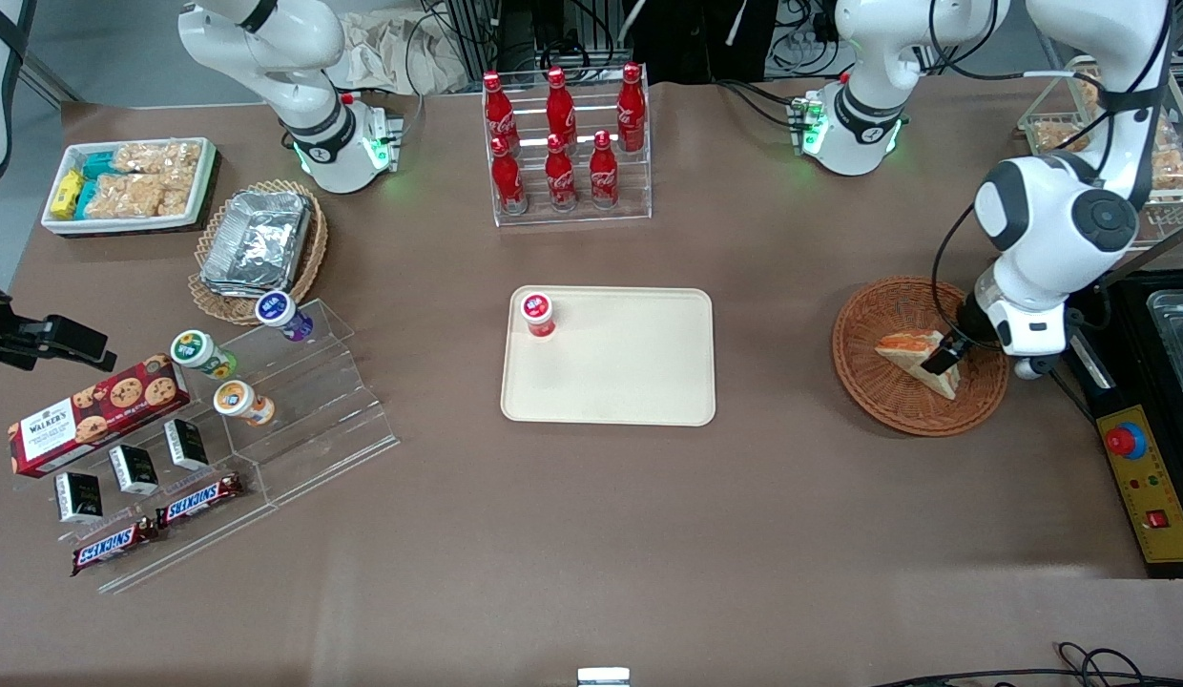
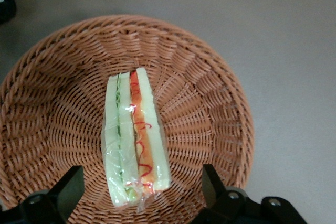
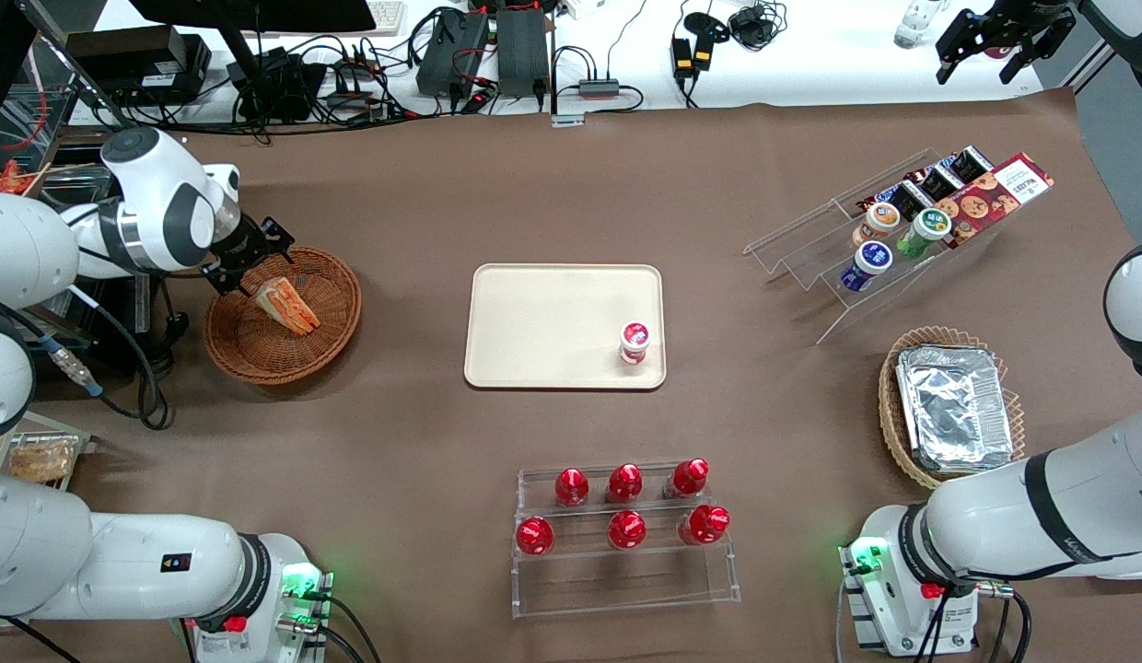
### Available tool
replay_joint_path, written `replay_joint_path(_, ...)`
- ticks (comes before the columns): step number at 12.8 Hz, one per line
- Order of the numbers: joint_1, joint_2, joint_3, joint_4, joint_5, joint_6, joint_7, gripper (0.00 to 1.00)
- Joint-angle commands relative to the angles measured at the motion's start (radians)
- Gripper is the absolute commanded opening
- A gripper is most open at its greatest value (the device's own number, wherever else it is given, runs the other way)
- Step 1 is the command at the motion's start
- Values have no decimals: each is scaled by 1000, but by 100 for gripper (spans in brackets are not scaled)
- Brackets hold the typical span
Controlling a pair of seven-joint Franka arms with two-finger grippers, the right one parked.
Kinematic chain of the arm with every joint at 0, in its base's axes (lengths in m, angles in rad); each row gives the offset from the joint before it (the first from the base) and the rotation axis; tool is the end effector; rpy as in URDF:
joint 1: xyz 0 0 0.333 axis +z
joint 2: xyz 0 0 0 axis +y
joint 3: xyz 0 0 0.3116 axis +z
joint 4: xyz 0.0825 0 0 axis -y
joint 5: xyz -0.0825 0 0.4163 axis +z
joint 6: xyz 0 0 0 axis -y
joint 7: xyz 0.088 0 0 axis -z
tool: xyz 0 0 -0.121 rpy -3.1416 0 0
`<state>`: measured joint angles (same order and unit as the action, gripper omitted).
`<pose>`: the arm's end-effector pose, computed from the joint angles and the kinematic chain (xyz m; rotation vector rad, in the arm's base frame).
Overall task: Place sandwich from basket to tray
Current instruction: 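Lower the open left gripper around the sandwich and close on it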
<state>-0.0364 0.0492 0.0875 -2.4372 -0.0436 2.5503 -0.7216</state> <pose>0.5117 0.0267 0.2453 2.8499 1.2182 0.0831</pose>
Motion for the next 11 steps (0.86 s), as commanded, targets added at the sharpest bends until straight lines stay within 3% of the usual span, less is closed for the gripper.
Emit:
replay_joint_path(1, 0, 6, -3, -74, -12, 105, -13, 100)
replay_joint_path(5, 0, 20, -3, -106, -12, 145, -10, 99)
replay_joint_path(6, 0, 29, -3, -105, -12, 149, -10, 61)
replay_joint_path(7, 1, 31, -3, -105, -12, 151, -7, 1)
replay_joint_path(11, 4, 34, -3, -98, -12, 153, -7, 0)
